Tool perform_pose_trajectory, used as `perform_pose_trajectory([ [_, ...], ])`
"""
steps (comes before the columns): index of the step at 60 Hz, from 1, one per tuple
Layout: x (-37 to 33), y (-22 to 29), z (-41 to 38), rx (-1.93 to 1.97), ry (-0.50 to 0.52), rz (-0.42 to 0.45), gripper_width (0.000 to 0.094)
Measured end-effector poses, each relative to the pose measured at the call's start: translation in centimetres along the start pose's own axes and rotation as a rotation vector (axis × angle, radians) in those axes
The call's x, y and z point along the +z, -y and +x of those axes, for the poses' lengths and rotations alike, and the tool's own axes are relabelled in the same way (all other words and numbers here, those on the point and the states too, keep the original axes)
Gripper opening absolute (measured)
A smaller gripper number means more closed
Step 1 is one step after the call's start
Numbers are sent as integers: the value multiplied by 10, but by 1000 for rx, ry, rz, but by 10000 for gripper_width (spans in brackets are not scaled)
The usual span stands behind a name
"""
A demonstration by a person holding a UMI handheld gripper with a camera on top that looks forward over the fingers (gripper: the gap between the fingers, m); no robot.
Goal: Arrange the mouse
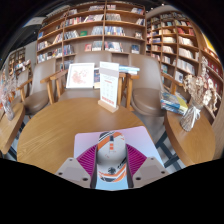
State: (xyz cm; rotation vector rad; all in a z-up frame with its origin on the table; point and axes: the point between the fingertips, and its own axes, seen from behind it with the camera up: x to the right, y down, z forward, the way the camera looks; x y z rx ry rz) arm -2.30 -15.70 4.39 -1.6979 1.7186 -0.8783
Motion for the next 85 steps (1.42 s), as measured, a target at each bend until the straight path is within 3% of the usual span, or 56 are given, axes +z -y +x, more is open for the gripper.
perform_pose_trajectory([
  [14,34,-40,17,45,-4,-50,429],
  [20,35,-43,17,53,-4,-48,514],
  [22,34,-43,18,52,-10,-48,594],
  [25,29,-37,21,51,-33,-29,816],
  [27,23,-33,23,51,-46,-18,868],
  [37,-46,-5,6,65,-68,70,853],
  [55,-209,-26,-57,-4,-121,211,857],
  [72,-280,-94,-108,-21,-59,202,855],
  [85,-304,-102,-105,-16,-62,216,856],
])
